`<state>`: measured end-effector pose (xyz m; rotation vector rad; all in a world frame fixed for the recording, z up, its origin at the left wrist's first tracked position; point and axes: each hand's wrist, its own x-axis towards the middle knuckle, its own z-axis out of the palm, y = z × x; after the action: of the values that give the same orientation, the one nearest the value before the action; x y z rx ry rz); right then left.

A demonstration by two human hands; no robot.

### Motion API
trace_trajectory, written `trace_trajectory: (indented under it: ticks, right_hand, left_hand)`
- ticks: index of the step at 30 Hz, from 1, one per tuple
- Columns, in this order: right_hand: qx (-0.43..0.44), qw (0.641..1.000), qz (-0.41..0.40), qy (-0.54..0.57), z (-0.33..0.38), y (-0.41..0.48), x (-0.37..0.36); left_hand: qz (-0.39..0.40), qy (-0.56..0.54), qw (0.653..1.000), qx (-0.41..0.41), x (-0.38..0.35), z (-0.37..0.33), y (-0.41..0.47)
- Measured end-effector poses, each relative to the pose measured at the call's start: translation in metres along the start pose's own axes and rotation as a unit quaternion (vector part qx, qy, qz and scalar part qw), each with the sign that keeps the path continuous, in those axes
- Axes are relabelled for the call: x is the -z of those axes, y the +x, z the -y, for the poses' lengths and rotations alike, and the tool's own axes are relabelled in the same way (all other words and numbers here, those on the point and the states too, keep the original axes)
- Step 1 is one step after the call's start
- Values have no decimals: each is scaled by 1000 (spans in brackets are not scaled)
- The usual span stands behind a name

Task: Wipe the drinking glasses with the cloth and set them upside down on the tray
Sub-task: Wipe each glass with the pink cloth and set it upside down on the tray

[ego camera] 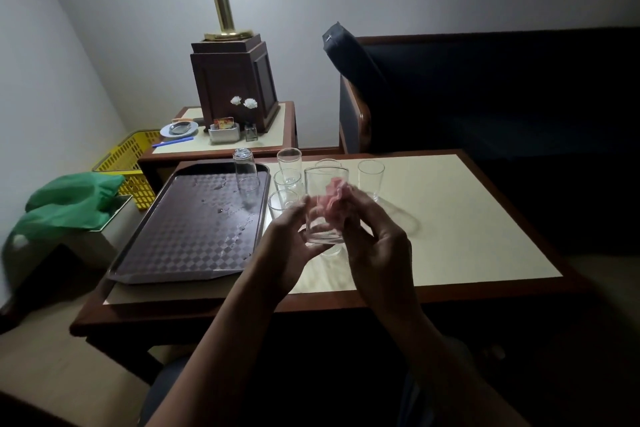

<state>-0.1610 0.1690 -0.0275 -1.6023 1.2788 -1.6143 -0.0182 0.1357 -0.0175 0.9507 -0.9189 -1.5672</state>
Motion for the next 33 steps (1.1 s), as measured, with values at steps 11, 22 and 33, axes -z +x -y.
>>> trace_trajectory:
  ticks: [11, 22, 33]
  right_hand:
    - [-57, 998, 26, -1, 2, -7, 5]
    - [36, 997, 39, -57, 12, 29, 8]
    - [-61, 998, -12, 2, 3, -22, -4]
  left_hand:
    - [9, 46, 999, -18, 0, -7, 2]
    - [64, 83, 995, -2, -3, -6, -3]
    - [-16, 13, 999, -25, -10, -11, 2]
